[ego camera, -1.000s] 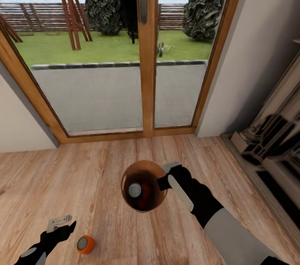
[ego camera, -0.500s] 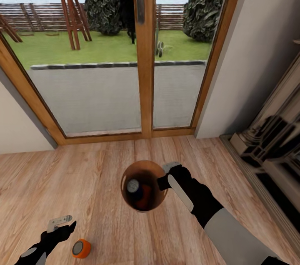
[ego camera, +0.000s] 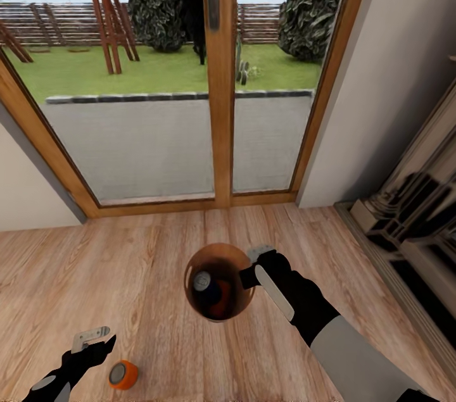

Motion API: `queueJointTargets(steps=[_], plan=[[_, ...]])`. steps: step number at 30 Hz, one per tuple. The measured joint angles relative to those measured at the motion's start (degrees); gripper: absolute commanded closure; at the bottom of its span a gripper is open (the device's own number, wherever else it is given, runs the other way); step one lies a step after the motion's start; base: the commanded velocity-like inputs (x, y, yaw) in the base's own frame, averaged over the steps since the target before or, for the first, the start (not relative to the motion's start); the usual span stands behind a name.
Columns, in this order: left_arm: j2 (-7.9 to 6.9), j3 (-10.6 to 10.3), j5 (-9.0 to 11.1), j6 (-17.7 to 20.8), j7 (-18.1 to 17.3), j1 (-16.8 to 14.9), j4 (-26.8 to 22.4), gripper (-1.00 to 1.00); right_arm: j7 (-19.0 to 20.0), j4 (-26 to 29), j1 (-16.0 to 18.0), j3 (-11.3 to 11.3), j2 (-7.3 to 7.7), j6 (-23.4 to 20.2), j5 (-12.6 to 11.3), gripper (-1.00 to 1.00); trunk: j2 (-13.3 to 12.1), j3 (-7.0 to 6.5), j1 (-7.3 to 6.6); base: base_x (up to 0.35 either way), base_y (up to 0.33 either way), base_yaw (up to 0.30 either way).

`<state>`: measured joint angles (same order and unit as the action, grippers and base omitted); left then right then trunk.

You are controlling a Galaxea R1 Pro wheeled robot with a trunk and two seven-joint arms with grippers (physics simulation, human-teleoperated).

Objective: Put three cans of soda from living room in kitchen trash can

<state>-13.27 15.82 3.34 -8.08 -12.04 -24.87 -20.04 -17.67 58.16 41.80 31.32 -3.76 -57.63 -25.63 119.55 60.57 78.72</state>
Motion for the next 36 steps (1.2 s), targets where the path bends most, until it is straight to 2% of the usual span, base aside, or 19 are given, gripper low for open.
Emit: queueJointTargets(steps=[22, 36], plan=[[0.26, 0.0, 0.0, 0.0, 0.0, 0.0, 0.0, -1.00, 0.0, 0.0, 0.0, 0.0, 0.01, 0.0, 0.2, 1.00, 8.8, 5.96, 4.83, 0.000, 0.000, 0.000], [0.26, 0.0, 0.0, 0.0, 0.0, 0.0, 0.0, -1.00, 0.0, 0.0, 0.0, 0.0, 0.00, 0.0, 0.1, 1.00, 8.8, 7.21, 4.84, 0.006, -0.006, 0.000]])
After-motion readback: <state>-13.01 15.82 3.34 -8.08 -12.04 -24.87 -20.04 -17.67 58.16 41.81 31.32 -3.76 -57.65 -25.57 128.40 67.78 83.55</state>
